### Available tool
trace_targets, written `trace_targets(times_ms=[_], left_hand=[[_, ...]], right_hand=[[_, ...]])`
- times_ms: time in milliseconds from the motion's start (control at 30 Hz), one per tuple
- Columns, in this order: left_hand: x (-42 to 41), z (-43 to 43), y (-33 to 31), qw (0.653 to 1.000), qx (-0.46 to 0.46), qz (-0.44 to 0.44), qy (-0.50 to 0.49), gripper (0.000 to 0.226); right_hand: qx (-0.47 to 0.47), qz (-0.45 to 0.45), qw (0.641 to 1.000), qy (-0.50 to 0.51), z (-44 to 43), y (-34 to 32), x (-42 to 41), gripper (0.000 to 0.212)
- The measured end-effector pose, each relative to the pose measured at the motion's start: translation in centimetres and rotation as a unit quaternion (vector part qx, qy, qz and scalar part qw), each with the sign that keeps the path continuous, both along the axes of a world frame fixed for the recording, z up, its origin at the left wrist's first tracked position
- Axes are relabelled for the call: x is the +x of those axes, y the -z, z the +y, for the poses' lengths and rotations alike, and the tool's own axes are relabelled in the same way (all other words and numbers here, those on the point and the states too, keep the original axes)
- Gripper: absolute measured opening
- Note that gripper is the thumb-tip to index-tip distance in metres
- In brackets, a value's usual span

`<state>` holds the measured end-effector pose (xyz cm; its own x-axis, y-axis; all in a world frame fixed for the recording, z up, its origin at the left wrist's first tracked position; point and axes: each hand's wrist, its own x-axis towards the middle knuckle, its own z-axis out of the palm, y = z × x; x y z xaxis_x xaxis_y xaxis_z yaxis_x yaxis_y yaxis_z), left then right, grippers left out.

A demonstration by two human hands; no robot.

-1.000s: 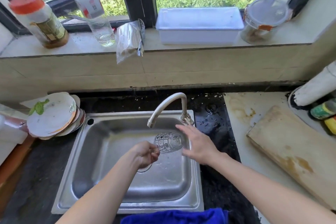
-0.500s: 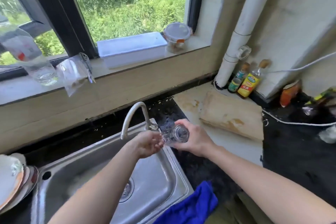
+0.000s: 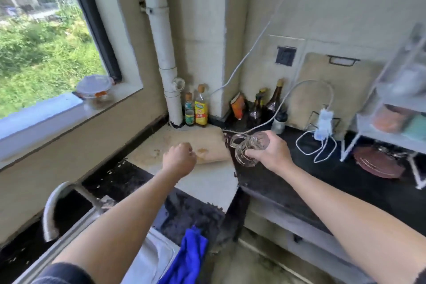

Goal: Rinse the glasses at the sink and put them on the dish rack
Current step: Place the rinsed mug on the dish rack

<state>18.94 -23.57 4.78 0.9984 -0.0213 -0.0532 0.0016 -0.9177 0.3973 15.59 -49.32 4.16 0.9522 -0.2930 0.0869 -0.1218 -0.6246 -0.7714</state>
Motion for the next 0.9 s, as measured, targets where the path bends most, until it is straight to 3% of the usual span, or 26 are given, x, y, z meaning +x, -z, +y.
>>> trace_targets(times_ms=[333, 633, 767, 900], left_hand=[[-6.5, -29.5, -0.8, 0.972, 0.035, -0.058, 0.223, 0.026], [-14.5, -53.3, -0.2, 0.905, 0.025, -0.049, 0.422, 0.022], [-16.9, -61.7, 0.4, 0.872, 0.031, -0.063, 0.484, 0.018], [-17.4, -69.8, 1.5, 0.847, 0.016, -0.064, 0.527, 0.027]], right_hand=[[-0.024, 0.018, 0.983, 0.183, -26.8, -1.3, -16.1, 0.062], [0.012, 0.042, 0.929, 0.368, -43.6, -0.5, -30.4, 0.057], [0.017, 0.048, 0.906, 0.419, -49.5, 0.4, -34.2, 0.057], [0.011, 0.068, 0.887, 0.457, -55.8, 1.6, -35.9, 0.058]])
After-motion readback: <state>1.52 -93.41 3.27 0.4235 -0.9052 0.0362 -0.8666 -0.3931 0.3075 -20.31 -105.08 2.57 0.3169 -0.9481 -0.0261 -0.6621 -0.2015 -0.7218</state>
